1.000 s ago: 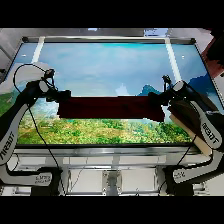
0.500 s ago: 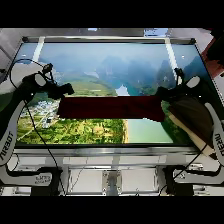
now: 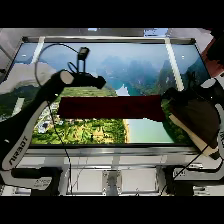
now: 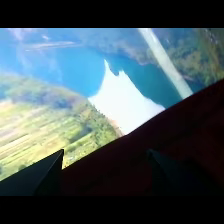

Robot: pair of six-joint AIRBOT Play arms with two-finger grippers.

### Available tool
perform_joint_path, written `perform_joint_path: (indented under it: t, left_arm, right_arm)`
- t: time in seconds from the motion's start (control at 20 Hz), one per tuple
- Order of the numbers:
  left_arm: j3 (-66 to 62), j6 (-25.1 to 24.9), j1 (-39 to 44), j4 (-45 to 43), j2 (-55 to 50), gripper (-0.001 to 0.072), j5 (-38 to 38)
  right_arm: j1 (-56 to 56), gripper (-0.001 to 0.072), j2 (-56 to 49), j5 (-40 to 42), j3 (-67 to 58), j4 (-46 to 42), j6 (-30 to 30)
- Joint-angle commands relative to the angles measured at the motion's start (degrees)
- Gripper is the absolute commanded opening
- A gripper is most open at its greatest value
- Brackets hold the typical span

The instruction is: Fold the shirts.

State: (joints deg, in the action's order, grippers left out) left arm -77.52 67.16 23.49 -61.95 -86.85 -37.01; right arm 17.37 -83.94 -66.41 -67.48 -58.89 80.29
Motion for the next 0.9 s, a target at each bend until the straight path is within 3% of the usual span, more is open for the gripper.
perform_joint_path:
  t: [0.0, 0.3, 0.7, 0.75, 0.85]
  left_arm:
    - [-0.52, 7.02, 7.54, -16.13, -3.91, 0.0558, -1.97]
    - [-0.55, 8.33, 8.31, -15.63, -8.15, 0.0558, -4.66]
    - [-0.52, 9.84, 8.31, -15.69, -9.81, 0.0539, -4.7]
    - [-0.52, 9.84, 8.31, -15.72, -9.88, 0.0538, -4.7]
    - [-0.52, 9.84, 8.31, -15.93, -10.12, 0.0457, -4.68]
  right_arm:
    - [0.59, 0.0642, -5.42, 0.35, 0.0, 2.56, -3.65]
    - [0.55, 0.0642, -11.54, 5.2, -0.02, 3.02, -8.13]
    - [-1.49, 0.0636, -14.82, 3.91, -0.13, 13.14, -14.53]
    - [-1.95, 0.0599, -14.8, 3.67, -0.13, 14.01, -14.62]
    - [-2.19, 0.0403, -14.8, 2.97, -0.13, 14.99, -15.28]
